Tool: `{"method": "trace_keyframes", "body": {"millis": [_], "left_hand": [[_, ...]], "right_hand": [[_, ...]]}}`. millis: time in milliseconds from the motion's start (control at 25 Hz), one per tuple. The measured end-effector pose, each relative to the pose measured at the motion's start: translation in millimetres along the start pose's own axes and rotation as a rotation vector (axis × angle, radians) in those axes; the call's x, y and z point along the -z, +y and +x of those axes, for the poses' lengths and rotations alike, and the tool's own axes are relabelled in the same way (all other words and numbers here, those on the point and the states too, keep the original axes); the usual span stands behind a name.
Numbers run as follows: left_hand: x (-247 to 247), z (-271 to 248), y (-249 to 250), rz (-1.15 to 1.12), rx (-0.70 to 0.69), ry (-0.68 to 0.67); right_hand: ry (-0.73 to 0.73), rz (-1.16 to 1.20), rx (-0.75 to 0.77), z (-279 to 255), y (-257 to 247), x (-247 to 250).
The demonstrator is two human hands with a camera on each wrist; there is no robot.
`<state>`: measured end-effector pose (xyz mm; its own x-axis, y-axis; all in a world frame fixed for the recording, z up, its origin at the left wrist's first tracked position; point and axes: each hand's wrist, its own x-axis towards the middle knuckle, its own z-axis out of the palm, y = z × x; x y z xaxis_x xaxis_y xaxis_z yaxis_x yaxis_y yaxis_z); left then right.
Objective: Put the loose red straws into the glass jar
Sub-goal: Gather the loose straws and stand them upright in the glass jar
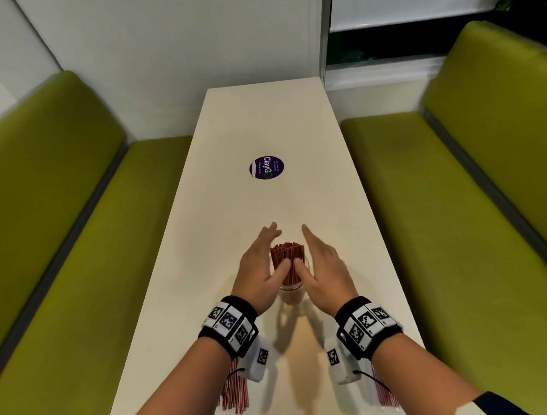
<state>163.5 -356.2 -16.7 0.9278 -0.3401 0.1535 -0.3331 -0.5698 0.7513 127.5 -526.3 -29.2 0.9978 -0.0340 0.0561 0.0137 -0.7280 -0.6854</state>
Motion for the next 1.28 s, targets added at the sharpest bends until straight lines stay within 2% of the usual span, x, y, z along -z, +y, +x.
{"method": "trace_keyframes", "body": {"millis": [80, 120, 160, 200, 320, 360, 440, 520, 600, 680, 880, 1080, 1280], "left_hand": [[11, -13, -2, -0.156, 0.11, 0.199], [17, -20, -4, -0.205, 0.171, 0.275], [24, -29, -6, -0.258, 0.231, 0.328], [31, -39, -8, -0.314, 0.287, 0.353], [47, -72, -23, -0.39, 0.427, 0.3], [49, -84, -29, -0.364, 0.467, 0.276], [52, -106, -42, -0.242, 0.531, 0.243], [53, -127, -55, 0.002, 0.571, 0.174], [54, -144, -67, 0.322, 0.566, 0.087], [53, -157, -80, 0.447, 0.541, 0.07], [46, -172, -96, 0.421, 0.504, 0.068], [45, -172, -94, 0.354, 0.508, 0.078], [50, -171, -90, 0.283, 0.524, 0.108]], "right_hand": [[0.194, 0.021, -0.001, -10, -6, 5], [0.29, 0.009, 0.049, -17, -10, 7], [0.312, -0.011, 0.108, -24, -16, 9], [0.221, -0.015, 0.153, -31, -22, 8], [-0.336, -0.076, 0.083, -48, -40, -12], [-0.446, -0.112, 0.066, -51, -42, -24], [-0.582, -0.181, 0.019, -54, -52, -51], [-0.671, -0.22, -0.048, -55, -68, -74], [-0.71, -0.273, -0.104, -56, -85, -92], [-0.706, -0.335, -0.12, -55, -98, -108], [-0.68, -0.344, -0.159, -54, -109, -136], [-0.677, -0.286, -0.21, -54, -113, -138], [-0.76, -0.245, -0.245, -48, -113, -135]]}}
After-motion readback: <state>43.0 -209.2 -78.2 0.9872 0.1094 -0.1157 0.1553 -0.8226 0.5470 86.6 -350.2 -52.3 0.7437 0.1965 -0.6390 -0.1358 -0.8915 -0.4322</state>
